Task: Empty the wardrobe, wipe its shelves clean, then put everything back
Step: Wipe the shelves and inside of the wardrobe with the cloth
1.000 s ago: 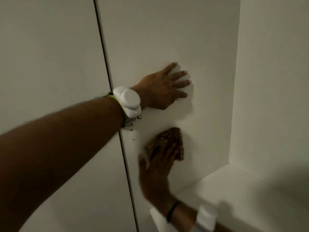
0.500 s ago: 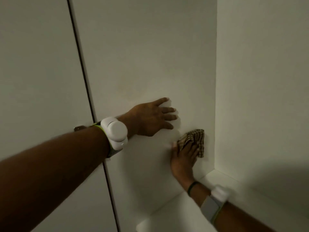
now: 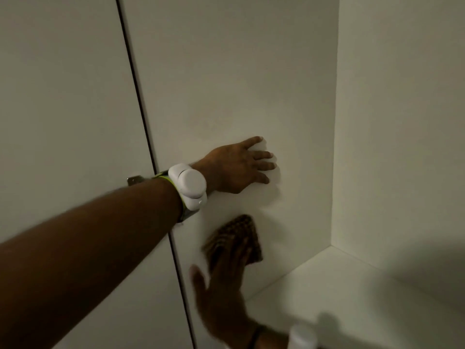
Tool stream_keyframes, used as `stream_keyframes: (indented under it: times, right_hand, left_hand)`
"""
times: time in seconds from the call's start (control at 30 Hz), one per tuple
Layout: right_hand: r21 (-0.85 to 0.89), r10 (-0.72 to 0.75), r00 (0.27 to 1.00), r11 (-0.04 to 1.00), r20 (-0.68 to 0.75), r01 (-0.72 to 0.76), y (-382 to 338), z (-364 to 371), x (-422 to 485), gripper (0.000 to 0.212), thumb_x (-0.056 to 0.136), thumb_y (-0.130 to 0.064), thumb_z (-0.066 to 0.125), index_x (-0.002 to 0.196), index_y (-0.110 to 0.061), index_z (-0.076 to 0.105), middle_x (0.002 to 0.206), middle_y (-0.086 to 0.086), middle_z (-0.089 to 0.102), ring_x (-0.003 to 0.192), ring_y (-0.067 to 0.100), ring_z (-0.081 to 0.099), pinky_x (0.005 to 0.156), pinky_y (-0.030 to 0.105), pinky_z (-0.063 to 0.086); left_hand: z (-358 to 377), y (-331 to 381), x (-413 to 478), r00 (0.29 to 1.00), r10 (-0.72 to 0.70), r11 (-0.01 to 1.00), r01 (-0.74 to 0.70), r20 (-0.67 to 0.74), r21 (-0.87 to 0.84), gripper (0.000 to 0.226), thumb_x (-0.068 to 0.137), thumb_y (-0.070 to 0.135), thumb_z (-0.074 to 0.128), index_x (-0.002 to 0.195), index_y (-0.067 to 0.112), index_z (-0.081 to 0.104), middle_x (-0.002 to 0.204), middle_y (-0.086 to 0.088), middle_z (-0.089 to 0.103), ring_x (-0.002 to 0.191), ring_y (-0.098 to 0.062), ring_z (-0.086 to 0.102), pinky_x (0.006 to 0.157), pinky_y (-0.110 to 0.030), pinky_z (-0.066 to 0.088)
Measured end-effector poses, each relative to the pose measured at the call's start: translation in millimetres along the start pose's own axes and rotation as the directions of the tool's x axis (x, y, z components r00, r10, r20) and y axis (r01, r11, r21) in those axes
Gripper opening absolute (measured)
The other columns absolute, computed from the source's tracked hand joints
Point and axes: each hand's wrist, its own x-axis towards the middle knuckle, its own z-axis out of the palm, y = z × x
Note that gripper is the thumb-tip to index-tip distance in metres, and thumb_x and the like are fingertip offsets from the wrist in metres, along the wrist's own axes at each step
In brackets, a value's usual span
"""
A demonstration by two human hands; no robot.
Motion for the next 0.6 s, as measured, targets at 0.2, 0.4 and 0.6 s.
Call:
stream_keyframes:
  times: [0.2,0.4,0.6]
  right_hand:
    - [0.096,0.155,0.963,0.979,0.222,-0.18,-66,11,-37,0.123,0.054,-0.096,-0.016,0.152,-0.023,-0.028,0.15,0.001,-0.05,0.137,0.016,-0.049,0.123,0.038,-0.013]
    - [0.089,0.173,0.978,0.982,-0.114,-0.163,61,-18,40,0.094,0.098,-0.069,0.009,0.153,0.007,0.003,0.161,0.033,-0.002,0.152,0.046,-0.004,0.124,0.048,-0.002]
    - [0.049,0.377,0.89,0.925,-0.256,-0.377,179,-120,155,0.092,0.096,-0.066,0.019,0.158,0.0,0.005,0.165,0.024,-0.001,0.154,0.034,-0.003,0.124,0.042,-0.007]
  left_hand:
    - [11,37,12,0.997,-0.059,0.997,0.056,0.052,0.058,0.051,0.105,0.029,0.025,0.155,0.029,0.035,0.168,-0.007,0.016,0.155,-0.034,0.006,0.12,-0.065,0.0]
    - [27,37,9,0.994,-0.025,0.994,0.036,-0.109,0.104,0.059,0.101,0.025,0.012,0.146,0.022,0.05,0.161,-0.012,0.035,0.15,-0.039,0.024,0.118,-0.066,0.013]
    - [32,39,14,0.992,-0.026,0.991,0.042,-0.126,0.125,0.051,0.104,0.026,0.021,0.149,0.024,0.046,0.162,-0.01,0.031,0.152,-0.039,0.02,0.119,-0.065,0.009]
